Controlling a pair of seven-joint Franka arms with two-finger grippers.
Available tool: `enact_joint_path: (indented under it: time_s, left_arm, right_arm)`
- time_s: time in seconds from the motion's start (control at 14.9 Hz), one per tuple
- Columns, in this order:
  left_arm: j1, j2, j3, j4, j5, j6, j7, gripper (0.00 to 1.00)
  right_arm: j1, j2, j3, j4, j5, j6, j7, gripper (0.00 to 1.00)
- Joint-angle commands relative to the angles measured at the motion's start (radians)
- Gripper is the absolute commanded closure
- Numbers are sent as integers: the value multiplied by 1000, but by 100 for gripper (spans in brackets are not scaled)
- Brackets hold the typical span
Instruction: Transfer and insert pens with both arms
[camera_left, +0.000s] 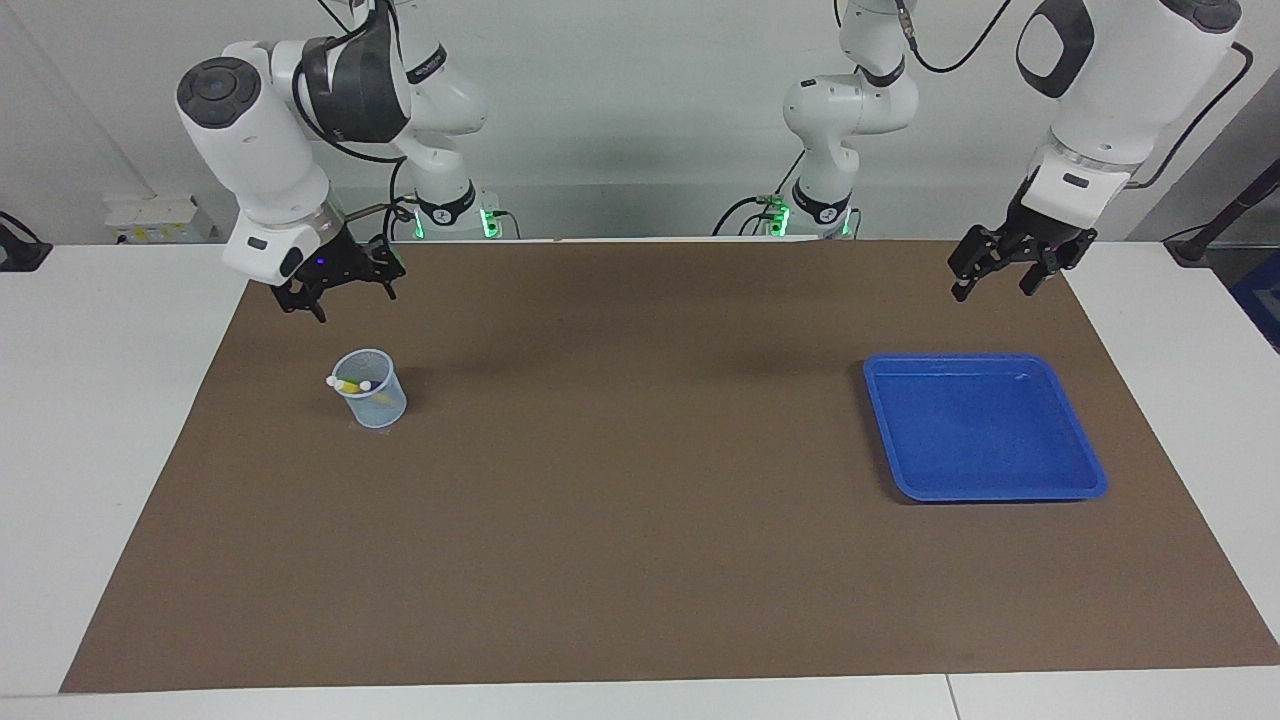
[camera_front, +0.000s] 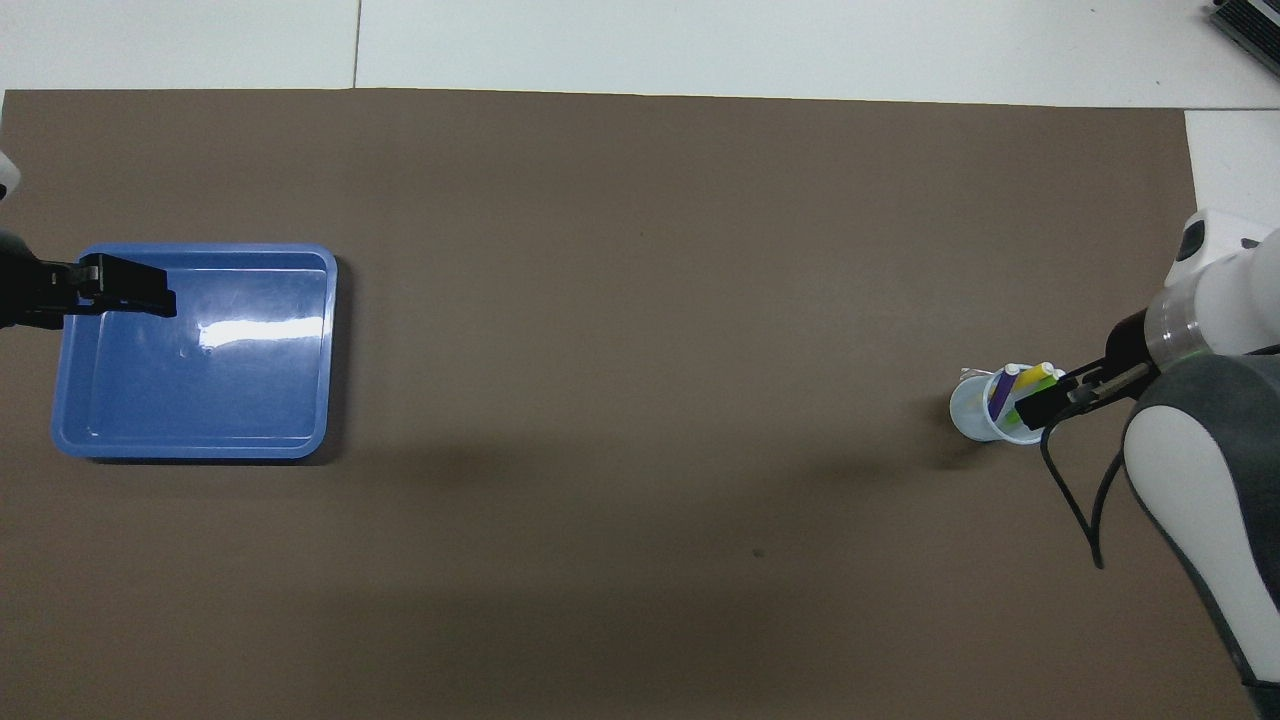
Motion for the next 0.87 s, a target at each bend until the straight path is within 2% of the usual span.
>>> enact_joint_path:
  time_s: [0.0,0.2,0.4,0.81]
  left_arm:
    - [-10,-3,8,8,23,-9,40,0]
    - [-4,1,7,19,40,-7,83,0]
    - [-7,14,8,72,40,-36,79,0]
    - [-2,12,7,74,34,-35,57,0]
  right_arm:
    - [25,21,-10,46,24,-27,87,0]
    - [78,85,-31,142,24,-58,101,0]
    - [78,81,-36,141,24,-86,127,0]
    - [94,69,-47,132,24,-95,179,0]
